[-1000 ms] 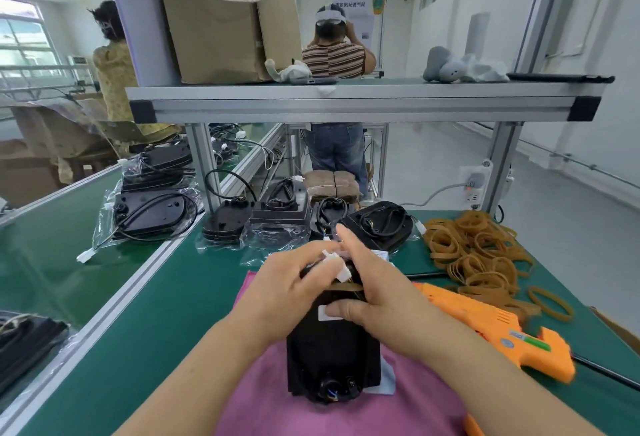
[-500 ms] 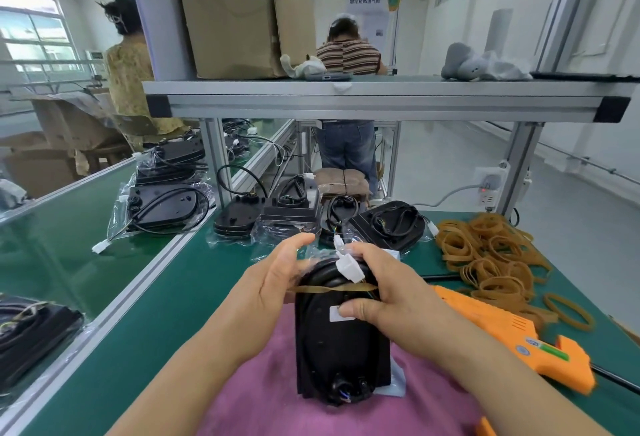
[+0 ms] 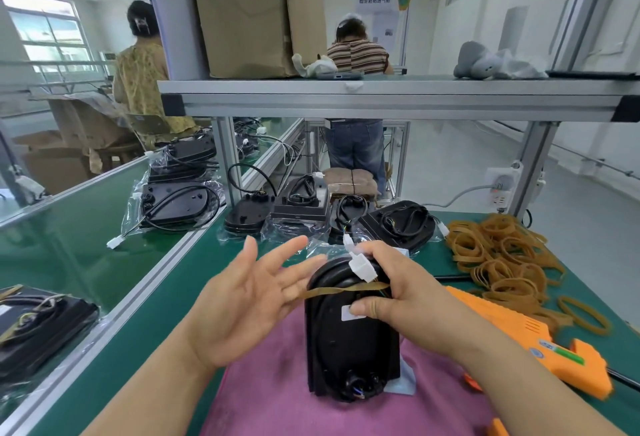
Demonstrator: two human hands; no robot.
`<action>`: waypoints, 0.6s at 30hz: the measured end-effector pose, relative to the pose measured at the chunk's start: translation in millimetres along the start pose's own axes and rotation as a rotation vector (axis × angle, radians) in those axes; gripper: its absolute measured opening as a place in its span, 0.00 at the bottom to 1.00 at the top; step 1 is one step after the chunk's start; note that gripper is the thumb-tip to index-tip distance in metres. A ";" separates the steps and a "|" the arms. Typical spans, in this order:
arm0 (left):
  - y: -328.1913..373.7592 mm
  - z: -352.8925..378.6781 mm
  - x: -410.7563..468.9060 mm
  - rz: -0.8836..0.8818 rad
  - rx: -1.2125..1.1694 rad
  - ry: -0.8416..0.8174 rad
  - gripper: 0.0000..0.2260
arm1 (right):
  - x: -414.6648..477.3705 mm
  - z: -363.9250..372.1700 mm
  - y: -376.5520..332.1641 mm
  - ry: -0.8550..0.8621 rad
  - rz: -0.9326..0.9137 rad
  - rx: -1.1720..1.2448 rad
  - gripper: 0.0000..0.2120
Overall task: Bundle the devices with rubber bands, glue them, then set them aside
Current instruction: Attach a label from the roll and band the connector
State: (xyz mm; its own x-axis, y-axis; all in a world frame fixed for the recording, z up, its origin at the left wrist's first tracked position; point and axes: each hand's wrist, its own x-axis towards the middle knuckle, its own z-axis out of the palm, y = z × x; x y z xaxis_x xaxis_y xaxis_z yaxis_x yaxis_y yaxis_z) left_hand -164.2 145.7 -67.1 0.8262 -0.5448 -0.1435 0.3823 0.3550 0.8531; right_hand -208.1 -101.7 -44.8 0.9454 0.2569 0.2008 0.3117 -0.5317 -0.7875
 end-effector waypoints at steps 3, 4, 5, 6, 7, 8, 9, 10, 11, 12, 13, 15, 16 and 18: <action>3.2 -2.2 13.5 -0.001 -0.034 0.035 0.33 | -2.0 0.4 -0.4 -0.020 0.001 0.043 0.24; 6.5 0.0 20.1 -0.022 -0.003 0.080 0.34 | -1.6 0.3 -0.7 -0.027 -0.005 0.048 0.24; 8.5 0.2 28.7 -0.030 0.005 0.100 0.33 | -1.0 0.0 -0.8 -0.032 -0.008 0.050 0.24; 8.8 0.4 35.0 -0.060 0.005 0.120 0.32 | -0.4 -0.5 -0.9 -0.035 -0.008 0.055 0.24; 7.4 -2.7 42.0 -0.088 0.010 0.128 0.30 | -0.6 -1.1 -1.0 -0.037 -0.005 0.065 0.23; 8.0 -2.9 44.3 -0.104 0.010 0.172 0.27 | -1.2 -1.7 -0.9 -0.040 -0.003 0.076 0.23; 7.1 -6.3 46.3 -0.087 0.015 0.223 0.24 | -2.1 -2.1 -0.5 -0.043 -0.001 0.082 0.23; 3.6 -9.7 46.4 -0.071 -0.003 0.300 0.21 | -3.1 -1.5 0.3 -0.045 -0.001 0.084 0.23; -1.0 -14.5 46.0 -0.038 -0.003 0.364 0.20 | -3.9 -0.9 0.9 -0.046 -0.003 0.085 0.23; -5.1 -16.6 42.9 -0.004 0.030 0.418 0.19 | -3.5 -0.5 1.7 -0.042 -0.005 0.093 0.23; -10.2 -17.2 38.2 0.037 0.105 0.442 0.18 | -2.2 -0.4 3.1 -0.036 0.000 0.115 0.24; -18.9 -12.9 24.0 0.195 0.309 0.430 0.19 | 0.8 1.2 8.1 -0.021 0.029 0.197 0.28; -20.5 -6.6 15.4 0.291 0.423 0.390 0.19 | 2.3 2.3 11.7 -0.015 0.044 0.246 0.31; -23.2 8.8 0.0 0.393 0.695 0.246 0.19 | 6.0 4.6 20.7 -0.015 0.086 0.334 0.34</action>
State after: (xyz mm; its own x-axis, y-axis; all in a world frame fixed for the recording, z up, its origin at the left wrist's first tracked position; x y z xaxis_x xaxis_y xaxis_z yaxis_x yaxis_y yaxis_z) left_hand -176.8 130.8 -82.4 0.9436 -0.2693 0.1924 -0.2284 -0.1092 0.9674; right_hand -196.3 -107.5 -62.6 0.9645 0.2355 0.1191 0.1803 -0.2585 -0.9490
